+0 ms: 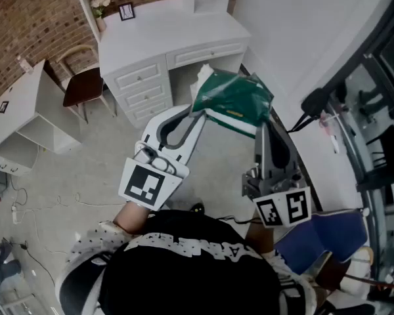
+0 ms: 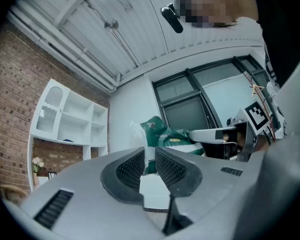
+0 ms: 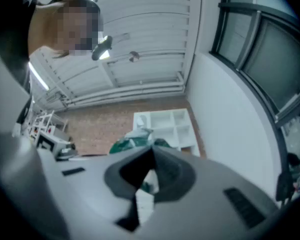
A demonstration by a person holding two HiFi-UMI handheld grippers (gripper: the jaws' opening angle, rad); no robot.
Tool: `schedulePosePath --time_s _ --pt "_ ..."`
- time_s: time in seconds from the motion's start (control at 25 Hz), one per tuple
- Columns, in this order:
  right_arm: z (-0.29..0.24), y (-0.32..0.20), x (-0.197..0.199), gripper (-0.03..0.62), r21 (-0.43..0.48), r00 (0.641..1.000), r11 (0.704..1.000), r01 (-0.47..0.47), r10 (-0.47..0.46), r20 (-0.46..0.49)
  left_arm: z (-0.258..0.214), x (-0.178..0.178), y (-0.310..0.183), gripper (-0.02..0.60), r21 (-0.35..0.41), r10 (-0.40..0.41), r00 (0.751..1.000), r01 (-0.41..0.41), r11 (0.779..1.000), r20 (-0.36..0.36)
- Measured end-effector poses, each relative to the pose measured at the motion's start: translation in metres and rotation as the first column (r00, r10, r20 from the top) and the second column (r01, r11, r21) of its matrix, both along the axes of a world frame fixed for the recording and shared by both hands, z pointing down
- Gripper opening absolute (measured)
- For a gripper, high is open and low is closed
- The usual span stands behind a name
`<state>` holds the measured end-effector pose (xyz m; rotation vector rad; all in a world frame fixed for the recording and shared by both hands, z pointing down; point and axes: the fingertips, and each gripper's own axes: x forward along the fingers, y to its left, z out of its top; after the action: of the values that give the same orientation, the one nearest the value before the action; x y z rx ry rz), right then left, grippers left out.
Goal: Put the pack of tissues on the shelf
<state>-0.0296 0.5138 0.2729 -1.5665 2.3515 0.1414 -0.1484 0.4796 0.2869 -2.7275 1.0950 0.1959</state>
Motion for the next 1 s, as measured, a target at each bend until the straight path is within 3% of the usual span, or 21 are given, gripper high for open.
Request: schedulePosePath --time_s 0.76,1.0 --pt "-0.0043 0.0049 -0.0008 0.032 0.007 1.000 1.000 0.022 -0.022 0.011 -0.0077 -0.0015 0.0094 0.094 0.003 -0.026 0.999 0.026 1.000 0.023" --pt "0.0002 0.0075 0.0074 0.032 0.003 1.000 1.000 -0.013 0.013 0.019 -0.0039 0.0079 0.0092 0.094 0.010 0.008 1.000 -0.008 1.000 0.027"
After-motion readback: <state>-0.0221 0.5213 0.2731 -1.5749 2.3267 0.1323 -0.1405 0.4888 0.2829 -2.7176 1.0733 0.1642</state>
